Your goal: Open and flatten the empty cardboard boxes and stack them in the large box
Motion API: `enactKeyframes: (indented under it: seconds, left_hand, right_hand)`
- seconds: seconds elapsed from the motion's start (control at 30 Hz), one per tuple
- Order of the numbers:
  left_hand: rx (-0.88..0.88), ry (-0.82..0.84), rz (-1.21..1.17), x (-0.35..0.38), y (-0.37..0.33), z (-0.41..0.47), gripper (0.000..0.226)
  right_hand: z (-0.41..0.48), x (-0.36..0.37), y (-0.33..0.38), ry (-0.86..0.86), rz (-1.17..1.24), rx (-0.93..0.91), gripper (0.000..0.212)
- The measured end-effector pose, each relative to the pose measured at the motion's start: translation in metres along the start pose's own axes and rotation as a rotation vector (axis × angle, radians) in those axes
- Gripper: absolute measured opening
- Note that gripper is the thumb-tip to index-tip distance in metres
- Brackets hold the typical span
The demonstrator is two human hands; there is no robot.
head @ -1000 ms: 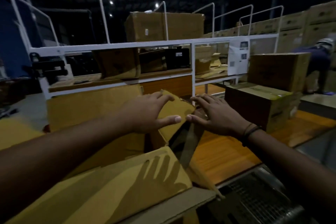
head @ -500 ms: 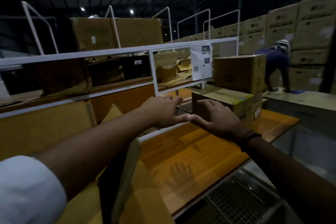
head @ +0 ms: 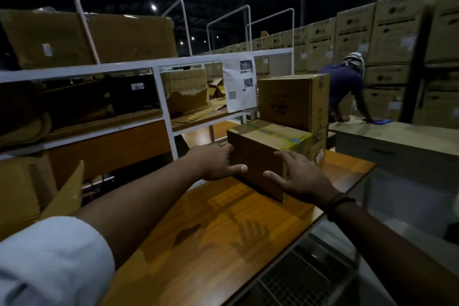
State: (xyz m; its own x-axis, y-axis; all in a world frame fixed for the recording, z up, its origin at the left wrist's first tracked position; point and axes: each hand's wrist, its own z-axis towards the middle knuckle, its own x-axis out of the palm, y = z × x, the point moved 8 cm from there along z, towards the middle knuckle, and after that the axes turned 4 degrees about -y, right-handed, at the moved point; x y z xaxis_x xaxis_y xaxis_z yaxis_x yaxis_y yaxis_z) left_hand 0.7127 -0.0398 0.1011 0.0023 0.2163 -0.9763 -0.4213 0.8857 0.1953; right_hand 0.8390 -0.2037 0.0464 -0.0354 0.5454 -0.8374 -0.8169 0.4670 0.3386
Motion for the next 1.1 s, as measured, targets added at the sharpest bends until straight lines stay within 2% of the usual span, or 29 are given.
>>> enactKeyframes:
  seconds: [0.17,0.37,0.53,0.7,0.83,0.93,1.1]
  left_hand:
    - [-0.038,0.09,0.018,0.037,0.011,0.049,0.097]
    - [-0.028,0.112,0.06,0.06,0.013,0.128,0.093]
    - [-0.043,0.032,-0.072,0.07,0.004,0.21,0.086]
    - [-0.079,-0.007,-0.175,0.109,0.013,0.284,0.089]
    - [-0.215,-0.074,-0.299,0.142,0.035,0.331,0.094]
    - [-0.234,-0.112,-0.325,0.154,0.037,0.351,0.085]
    - [-0.197,-0.179,-0.329,0.165,0.044,0.368,0.085]
  right_hand:
    - [0.012,0.018,-0.025,-0.01,0.028,0.028,0.079]
    - [0.042,0.042,-0.05,0.004,0.035,0.01,0.075]
    - [0.099,0.068,-0.077,-0.021,-0.038,-0.009,0.075]
    - [0.165,0.098,-0.104,0.082,-0.054,0.006,0.074]
    - [0.196,0.125,-0.132,0.14,-0.139,0.052,0.073]
    - [0.204,0.143,-0.149,0.181,-0.132,0.061,0.069]
    - [0.202,0.148,-0.157,0.088,-0.19,-0.013,0.055]
